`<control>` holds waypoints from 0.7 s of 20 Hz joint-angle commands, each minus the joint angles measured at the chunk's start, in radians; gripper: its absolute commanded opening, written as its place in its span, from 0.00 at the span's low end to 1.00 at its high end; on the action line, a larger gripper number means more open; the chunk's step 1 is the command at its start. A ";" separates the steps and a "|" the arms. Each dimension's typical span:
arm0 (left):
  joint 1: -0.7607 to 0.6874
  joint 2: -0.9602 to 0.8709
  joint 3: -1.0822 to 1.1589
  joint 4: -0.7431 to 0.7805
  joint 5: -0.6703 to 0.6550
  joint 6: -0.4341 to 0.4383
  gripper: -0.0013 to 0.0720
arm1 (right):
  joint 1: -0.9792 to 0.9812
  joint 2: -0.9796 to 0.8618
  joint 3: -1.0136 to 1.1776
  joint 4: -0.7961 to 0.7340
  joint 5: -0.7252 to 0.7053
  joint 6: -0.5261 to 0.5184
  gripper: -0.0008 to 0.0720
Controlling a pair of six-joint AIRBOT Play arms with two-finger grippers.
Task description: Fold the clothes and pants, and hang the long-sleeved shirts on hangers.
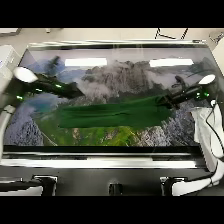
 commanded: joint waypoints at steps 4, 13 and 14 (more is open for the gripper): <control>-0.369 -0.202 -0.119 -0.024 0.398 -0.212 0.05 | 0.121 0.320 0.001 0.002 0.014 0.214 0.07; -0.649 -0.405 -0.027 -0.573 0.700 -0.278 0.04 | 0.238 0.492 0.001 -0.001 -0.003 0.402 0.07; -0.648 -0.406 -0.012 -0.571 0.719 -0.277 0.04 | 0.238 0.486 0.001 -0.007 -0.009 0.404 0.07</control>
